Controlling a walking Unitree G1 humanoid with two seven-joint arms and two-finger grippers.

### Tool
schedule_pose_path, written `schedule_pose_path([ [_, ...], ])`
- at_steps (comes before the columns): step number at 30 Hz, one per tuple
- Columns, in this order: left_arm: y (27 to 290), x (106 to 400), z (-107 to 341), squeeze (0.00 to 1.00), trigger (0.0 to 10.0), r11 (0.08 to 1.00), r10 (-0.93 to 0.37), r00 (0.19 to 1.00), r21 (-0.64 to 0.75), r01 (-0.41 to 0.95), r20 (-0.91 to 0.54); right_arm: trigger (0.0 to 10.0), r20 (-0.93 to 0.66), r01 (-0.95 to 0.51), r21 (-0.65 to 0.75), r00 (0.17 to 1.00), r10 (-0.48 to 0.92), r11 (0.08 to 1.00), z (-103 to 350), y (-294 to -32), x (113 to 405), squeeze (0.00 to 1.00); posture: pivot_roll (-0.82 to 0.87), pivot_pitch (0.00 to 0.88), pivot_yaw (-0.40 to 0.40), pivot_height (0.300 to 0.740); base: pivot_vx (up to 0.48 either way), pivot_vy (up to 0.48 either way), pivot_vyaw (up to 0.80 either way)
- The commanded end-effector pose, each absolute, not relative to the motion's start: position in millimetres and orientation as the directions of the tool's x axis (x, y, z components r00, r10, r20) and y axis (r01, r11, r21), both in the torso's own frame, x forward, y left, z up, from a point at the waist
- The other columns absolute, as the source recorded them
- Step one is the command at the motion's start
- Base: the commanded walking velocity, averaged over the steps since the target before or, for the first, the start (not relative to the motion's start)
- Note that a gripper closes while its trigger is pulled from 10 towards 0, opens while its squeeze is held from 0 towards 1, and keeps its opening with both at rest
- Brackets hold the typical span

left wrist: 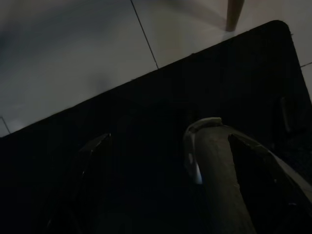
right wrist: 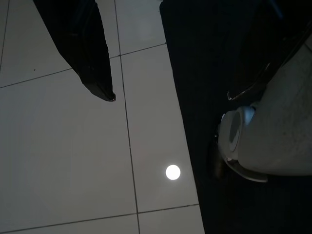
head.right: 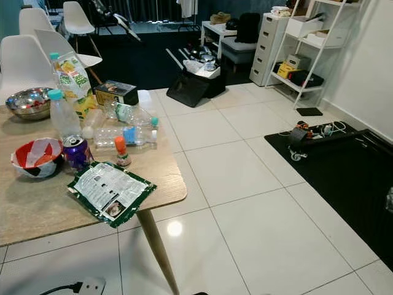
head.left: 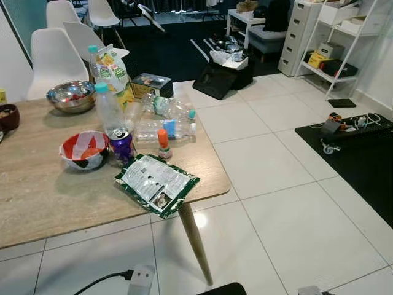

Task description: Restocking fridge

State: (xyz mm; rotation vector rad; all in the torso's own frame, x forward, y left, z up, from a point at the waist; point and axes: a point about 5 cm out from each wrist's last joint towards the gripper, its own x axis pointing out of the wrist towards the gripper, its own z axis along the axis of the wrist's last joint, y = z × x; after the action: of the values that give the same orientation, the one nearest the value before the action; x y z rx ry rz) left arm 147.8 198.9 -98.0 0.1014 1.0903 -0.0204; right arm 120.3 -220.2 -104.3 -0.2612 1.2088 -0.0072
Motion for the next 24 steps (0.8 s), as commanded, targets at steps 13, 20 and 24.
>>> schedule_pose_path([
  [13, 250, 137, -91, 0.00, 10.0, 0.950, 0.303, 0.421, 0.236, -0.204, -0.855, 10.0, -0.925, -0.150, -0.203, 0.354, -0.139, 0.968, -105, -221, 119, 0.00, 0.07, 0.000, -0.013, 0.740, 0.000, 0.000, 0.00],
  [20, 294, 130, -77, 0.00, 10.0, 0.817, 0.523, 0.351, 0.341, -0.464, -0.777, 10.0, -0.925, -0.151, -0.203, 0.354, -0.139, 0.967, -105, -222, 118, 0.00, 0.08, 0.000, -0.012, 0.740, 0.000, 0.000, 0.00],
  [24, 322, 127, -64, 0.00, 10.0, 0.653, 0.644, 0.272, 0.329, -0.682, -0.715, 10.0, -0.926, -0.155, -0.204, 0.352, -0.140, 0.967, -105, -223, 117, 0.00, 0.08, 0.000, -0.014, 0.740, 0.000, 0.000, 0.00],
])
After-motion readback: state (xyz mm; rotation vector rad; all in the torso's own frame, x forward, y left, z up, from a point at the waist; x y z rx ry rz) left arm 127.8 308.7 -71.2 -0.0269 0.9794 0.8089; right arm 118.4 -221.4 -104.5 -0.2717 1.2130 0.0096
